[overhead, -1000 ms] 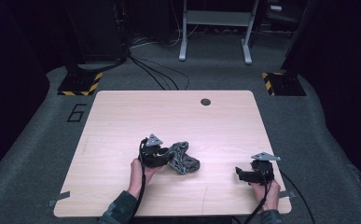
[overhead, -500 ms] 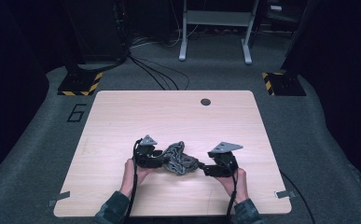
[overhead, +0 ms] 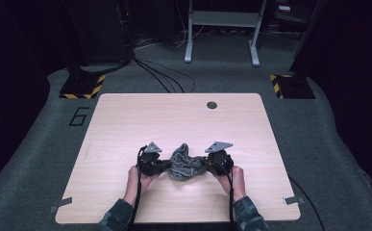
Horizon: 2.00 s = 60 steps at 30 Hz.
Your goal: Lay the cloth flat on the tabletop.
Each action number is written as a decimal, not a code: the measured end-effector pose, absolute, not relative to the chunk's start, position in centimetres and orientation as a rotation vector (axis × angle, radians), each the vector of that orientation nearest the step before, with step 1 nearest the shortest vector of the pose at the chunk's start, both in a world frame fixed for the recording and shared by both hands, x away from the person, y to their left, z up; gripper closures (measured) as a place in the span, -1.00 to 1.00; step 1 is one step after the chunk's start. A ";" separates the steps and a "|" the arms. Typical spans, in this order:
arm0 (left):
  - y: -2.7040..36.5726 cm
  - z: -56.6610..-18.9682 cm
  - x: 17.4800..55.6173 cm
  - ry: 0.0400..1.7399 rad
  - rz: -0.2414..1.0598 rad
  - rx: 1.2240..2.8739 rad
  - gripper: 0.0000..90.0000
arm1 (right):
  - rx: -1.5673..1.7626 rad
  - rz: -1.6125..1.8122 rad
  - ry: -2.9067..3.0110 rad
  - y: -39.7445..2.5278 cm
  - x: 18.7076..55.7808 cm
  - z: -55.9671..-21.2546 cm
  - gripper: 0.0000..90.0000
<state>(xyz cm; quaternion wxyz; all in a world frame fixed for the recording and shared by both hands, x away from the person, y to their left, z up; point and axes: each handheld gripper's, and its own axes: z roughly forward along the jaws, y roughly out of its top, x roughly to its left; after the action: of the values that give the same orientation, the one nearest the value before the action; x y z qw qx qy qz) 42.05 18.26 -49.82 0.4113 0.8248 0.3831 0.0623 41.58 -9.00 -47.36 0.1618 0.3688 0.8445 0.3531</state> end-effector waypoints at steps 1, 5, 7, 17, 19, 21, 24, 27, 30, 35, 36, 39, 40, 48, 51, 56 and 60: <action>18.3 -49.8 42.0 0.964 0.157 2.074 0.87 | 1.059 1.008 2.401 -9.2 41.8 -47.4 0.87; 18.2 -49.7 42.0 0.959 0.167 2.083 0.87 | 1.087 0.983 2.363 -9.8 42.9 -47.5 0.86; 18.1 -49.7 41.9 0.973 0.158 2.079 0.83 | 1.122 0.985 2.364 -10.0 43.6 -47.7 0.76; 19.4 -49.2 41.4 1.014 0.173 2.095 -0.16 | 0.876 1.107 2.411 -6.4 40.6 -43.3 0.08; 19.7 -49.2 41.1 1.021 0.170 2.107 -0.15 | 0.839 1.089 2.454 -5.4 40.2 -43.6 0.07; 20.0 -49.1 41.3 1.022 0.165 2.117 0.00 | 0.801 0.998 2.549 -2.7 41.1 -45.5 -0.02; 19.5 -49.3 41.5 0.989 0.136 2.148 0.21 | 0.818 0.929 2.587 -1.1 42.1 -47.0 0.03; 19.0 -49.9 41.8 0.974 0.141 2.194 0.38 | 0.835 0.904 2.615 -0.5 42.9 -47.9 0.27; 18.5 -51.2 41.4 0.963 0.154 2.199 0.67 | 0.860 0.891 2.598 -0.6 43.2 -48.6 0.87; 18.6 -51.3 41.4 0.984 0.154 2.184 0.74 | 0.877 0.897 2.555 -2.0 43.1 -47.6 0.91; 18.7 -51.3 41.5 0.975 0.164 2.189 0.74 | 0.887 0.905 2.544 -2.6 43.0 -47.3 0.92; 18.6 -51.2 41.4 0.975 0.173 2.195 0.74 | 0.916 0.931 2.504 -3.7 43.0 -46.8 0.92; 18.5 -51.2 41.3 0.980 0.174 2.199 0.74 | 0.946 0.942 2.464 -4.9 43.0 -46.3 0.92; 18.4 -51.2 41.2 0.991 0.189 2.190 0.74 | 1.066 0.963 2.342 -9.5 43.8 -45.3 0.92; 18.4 -51.2 41.1 0.993 0.193 2.197 0.74 | 1.131 0.959 2.288 -11.3 44.2 -45.1 0.92; 18.5 -51.1 41.3 1.002 0.173 2.202 0.71 | 1.198 0.939 2.273 -13.7 45.3 -45.9 0.90; 18.4 -51.0 41.0 1.006 0.170 2.207 0.52 | 1.233 0.911 2.272 -14.7 45.3 -46.9 0.88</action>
<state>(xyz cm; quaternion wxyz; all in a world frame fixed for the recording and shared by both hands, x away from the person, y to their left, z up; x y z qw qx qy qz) 41.01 18.36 -50.96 0.3477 0.8511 0.3879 0.0655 45.27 -14.72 -46.87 0.1989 0.4409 0.8124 0.3256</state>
